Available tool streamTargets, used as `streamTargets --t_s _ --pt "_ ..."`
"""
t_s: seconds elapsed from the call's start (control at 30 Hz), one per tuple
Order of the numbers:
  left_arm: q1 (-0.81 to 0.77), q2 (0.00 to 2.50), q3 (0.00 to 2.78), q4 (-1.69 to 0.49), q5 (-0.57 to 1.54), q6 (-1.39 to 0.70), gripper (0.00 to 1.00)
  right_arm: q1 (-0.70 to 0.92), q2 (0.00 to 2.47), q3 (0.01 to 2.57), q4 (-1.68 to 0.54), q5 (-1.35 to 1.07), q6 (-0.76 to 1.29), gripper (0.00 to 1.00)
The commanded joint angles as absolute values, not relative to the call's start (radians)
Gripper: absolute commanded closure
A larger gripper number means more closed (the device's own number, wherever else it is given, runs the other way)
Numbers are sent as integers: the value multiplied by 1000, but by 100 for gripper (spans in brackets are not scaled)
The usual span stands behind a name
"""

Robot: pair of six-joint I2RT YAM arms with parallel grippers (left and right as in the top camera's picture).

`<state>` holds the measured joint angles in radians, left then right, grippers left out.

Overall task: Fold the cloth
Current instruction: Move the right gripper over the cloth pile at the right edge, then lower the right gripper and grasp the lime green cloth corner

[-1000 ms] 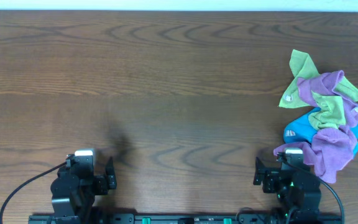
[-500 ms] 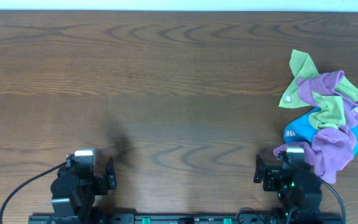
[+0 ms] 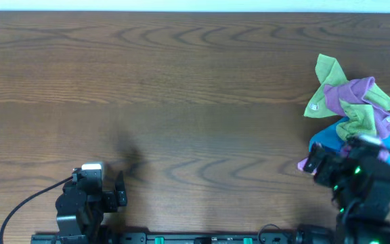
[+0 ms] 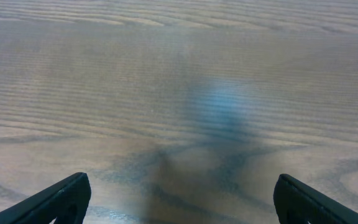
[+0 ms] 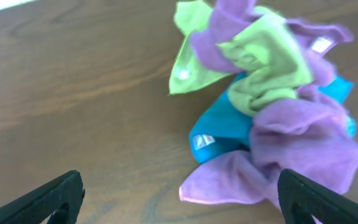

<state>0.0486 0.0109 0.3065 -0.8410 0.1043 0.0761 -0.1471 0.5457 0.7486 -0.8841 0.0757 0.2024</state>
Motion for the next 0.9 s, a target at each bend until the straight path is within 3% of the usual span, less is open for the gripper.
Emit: streamTargets --t_s 0.0,0.23,0.47,0.87 --pt "43 4 302 -842 97 83 5 -161 651 891 -933 144 269 1" --pt "43 4 302 -842 97 83 5 -168 917 1161 -1025 266 279 1" --pt "43 4 302 -842 97 83 5 -284 1198 1320 -1086 287 303 1" --pt "43 4 302 -842 97 83 5 -360 1395 1342 -1094 262 165 1"
